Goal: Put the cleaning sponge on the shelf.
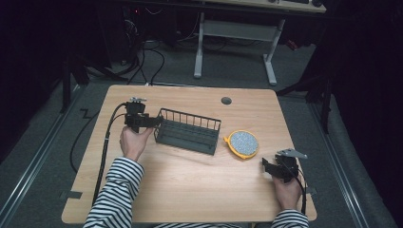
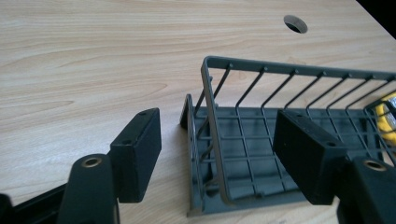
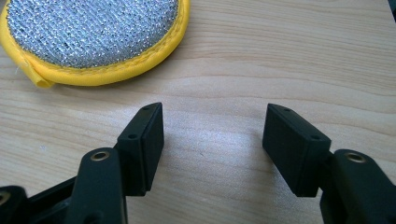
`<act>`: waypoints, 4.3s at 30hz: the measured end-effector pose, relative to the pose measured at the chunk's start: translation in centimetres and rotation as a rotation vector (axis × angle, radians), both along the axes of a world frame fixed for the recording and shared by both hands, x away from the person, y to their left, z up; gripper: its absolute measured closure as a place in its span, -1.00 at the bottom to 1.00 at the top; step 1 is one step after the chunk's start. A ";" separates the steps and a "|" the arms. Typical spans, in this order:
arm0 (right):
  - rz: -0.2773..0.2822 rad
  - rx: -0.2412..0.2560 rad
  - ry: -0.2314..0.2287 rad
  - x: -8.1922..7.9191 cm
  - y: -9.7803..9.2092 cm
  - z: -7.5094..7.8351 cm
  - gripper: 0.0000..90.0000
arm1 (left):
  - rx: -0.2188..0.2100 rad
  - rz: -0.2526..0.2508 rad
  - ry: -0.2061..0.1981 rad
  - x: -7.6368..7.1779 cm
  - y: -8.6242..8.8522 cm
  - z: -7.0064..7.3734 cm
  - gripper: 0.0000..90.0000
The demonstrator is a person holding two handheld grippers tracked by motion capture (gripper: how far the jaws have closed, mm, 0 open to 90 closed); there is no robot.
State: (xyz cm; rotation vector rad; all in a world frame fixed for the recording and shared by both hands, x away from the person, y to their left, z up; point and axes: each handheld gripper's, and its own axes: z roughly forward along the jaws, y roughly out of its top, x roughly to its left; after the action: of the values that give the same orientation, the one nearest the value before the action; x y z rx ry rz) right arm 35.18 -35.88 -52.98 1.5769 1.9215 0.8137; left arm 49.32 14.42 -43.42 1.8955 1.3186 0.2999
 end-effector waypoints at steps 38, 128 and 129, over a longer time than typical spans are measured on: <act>0.024 0.000 -0.001 0.0 0.1 0.0 -0.08 | 0.054 0.078 -0.039 -8.5 5.2 -8.9 -0.20; 0.176 0.149 0.223 9.0 1.9 2.8 0.65 | 0.197 0.077 -0.103 -8.5 3.3 -10.2 -0.33; 0.180 0.144 0.219 9.0 2.0 2.8 0.71 | 0.197 0.077 -0.103 -8.5 3.3 -10.2 -0.33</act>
State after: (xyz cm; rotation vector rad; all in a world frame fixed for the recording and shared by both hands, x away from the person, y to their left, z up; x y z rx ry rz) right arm 44.18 -33.92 -50.17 1.6522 2.2315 0.9027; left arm 40.86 17.76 -53.65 1.9646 1.3351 0.5784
